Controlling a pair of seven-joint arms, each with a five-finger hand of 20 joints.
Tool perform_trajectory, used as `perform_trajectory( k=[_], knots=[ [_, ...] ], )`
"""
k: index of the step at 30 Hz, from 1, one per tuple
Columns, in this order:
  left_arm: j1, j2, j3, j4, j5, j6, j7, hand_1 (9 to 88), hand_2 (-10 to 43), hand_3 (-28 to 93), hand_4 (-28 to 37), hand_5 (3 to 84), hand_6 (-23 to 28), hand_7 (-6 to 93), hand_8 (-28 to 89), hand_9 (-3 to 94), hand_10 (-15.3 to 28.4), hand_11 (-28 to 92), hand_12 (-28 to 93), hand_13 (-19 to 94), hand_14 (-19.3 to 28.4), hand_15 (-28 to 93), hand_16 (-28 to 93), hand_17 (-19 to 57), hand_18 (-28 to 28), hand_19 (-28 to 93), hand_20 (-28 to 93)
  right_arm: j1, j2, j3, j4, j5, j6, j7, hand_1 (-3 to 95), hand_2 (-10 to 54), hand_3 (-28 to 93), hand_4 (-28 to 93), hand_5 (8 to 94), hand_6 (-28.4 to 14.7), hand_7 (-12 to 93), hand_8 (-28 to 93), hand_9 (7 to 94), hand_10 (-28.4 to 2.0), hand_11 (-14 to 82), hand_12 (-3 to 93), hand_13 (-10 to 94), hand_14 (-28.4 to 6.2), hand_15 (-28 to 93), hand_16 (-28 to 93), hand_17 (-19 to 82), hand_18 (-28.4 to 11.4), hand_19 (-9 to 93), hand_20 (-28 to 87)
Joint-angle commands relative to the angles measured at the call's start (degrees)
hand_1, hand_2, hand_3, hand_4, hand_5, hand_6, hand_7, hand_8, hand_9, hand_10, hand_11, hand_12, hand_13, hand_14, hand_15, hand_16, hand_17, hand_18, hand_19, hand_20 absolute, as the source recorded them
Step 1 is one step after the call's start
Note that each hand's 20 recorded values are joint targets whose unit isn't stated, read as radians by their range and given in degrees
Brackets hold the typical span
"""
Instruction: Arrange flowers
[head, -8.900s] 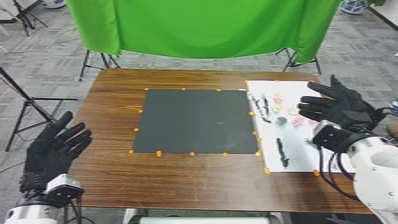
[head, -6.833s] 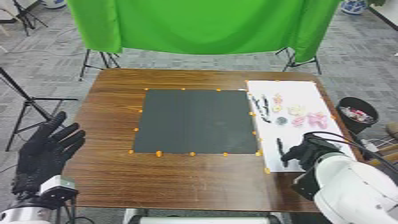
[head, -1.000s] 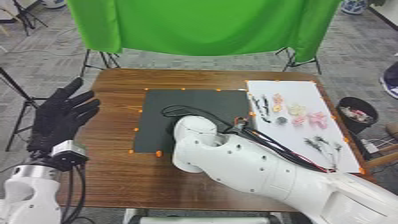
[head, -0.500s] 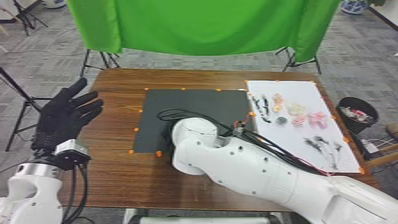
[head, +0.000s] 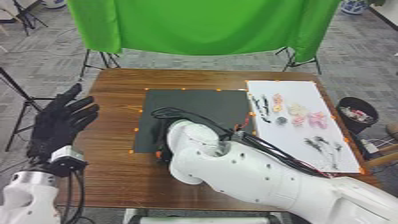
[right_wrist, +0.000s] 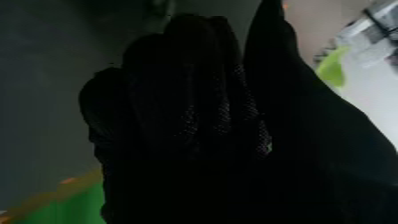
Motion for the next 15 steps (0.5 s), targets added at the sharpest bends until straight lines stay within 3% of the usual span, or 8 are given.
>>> perform_trajectory(
  k=[1, 3, 6, 7, 9, 10, 15],
  knots=[
    [5.5, 0.54, -1.74, -1.55, -1.24, 2.06, 2.6, 29.7, 6.1, 64, -20.5, 35.5, 8.8, 9.5, -8, 31.2, 19.4, 27, 11, 19, 26.2, 52, -11, -8.3, 25.0, 46, 3, 3.5, 0.5, 1.1, -2.8, -3.1, -5.1, 1.6, 36.4, -5.0, 77, -17, 72.7, -8.2, 24, 0, 82.8, -16.1, 38.5, 21.0, 82, -9.1, 62, 16, 59, -15.1, 93, 17],
    [5.7, 0.26, -1.12, -1.6, -1.12, 2.0, 3.15, 29.7, 6.1, 65, -20.5, 35.5, 8.8, 9.4, -8, 31.2, 19.4, 26, 11, 19, 26.1, 52, -11, -8.4, 25.0, 46, 3, 4.0, 1.4, 0.4, -2.4, -3.0, -6.0, 2.6, 33.4, -2.8, 77, -16, 72.9, -8.9, 25, -7, 83.1, -16.5, 38.3, 20.9, 83, -9.2, 63, 16, 60, -14.9, 93, 18],
    [6.6, -0.57, -1.19, -1.83, -0.88, 2.03, 2.71, 29.7, 6.0, 65, -20.4, 35.4, 8.8, 9.5, -8, 31.2, 19.5, 27, 11, 19, 26.1, 52, -11, -8.4, 25.0, 46, 3, 2.6, 2.4, 2.1, -2.8, -0.9, -7.6, 3.9, 23.7, 5.0, 79, -13, 72.0, -10.9, 20, -8, 83.5, -17.9, 38.1, 21.1, 83, -9.9, 64, 17, 61, -15.6, 93, 20],
    [7.1, -0.39, -1.2, -1.9, -1.23, 2.26, 3.2, 29.7, 6.0, 65, -20.4, 35.5, 8.8, 9.5, -8, 31.2, 19.5, 27, 11, 19, 26.1, 52, -11, -8.4, 25.0, 46, 3, 2.6, 2.9, 2.0, -3.0, -1.4, -8.1, 4.0, 21.7, 6.7, 79, -13, 71.5, -11.2, 20, -8, 83.5, -18.3, 38.3, 21.2, 83, -10.1, 64, 17, 61, -15.7, 93, 21],
    [7.2, -1.16, -1.46, -1.85, -0.65, 1.93, 2.53, 29.8, 6.1, 65, -20.5, 35.4, 8.7, 9.6, -8, 31.2, 19.5, 27, 11, 19, 26.1, 52, -11, -8.3, 25.0, 46, 3, 2.1, 3.5, 2.6, -3.3, -0.7, -9.9, 5.1, 17.2, 9.3, 80, -12, 70.0, -11.7, 18, -8, 83.3, -19.4, 37.8, 21.0, 83, -10.9, 64, 16, 61, -16.3, 93, 21],
    [8.0, -0.94, -1.67, -2.09, -1.11, 2.26, 3.31, 29.7, 6.1, 65, -20.5, 35.4, 8.7, 9.6, -8, 31.2, 19.5, 27, 11, 19, 26.1, 52, -11, -8.3, 25.0, 46, 3, 1.5, 3.5, 3.0, -3.3, -0.7, -10.8, 5.5, 16.1, 9.9, 80, -11, 69.8, -11.8, 18, -8, 83.4, -19.7, 37.3, 20.8, 83, -11.0, 64, 16, 61, -16.4, 93, 21],
    [7.4, -0.52, -1.22, -1.79, -1.33, 2.17, 3.69, 29.7, 6.1, 64, -20.6, 35.4, 8.7, 9.7, -8, 31.2, 19.4, 27, 11, 19, 26.1, 52, -11, -8.3, 25.0, 46, 3, 1.3, 4.3, 2.8, -2.1, 1.0, -11.6, 6.0, 12.8, 12.7, 79, -10, 71.6, -12.7, 16, -8, 84.1, -20.3, 35.8, 20.6, 84, -11.2, 64, 16, 62, -16.5, 93, 20]
  ],
)
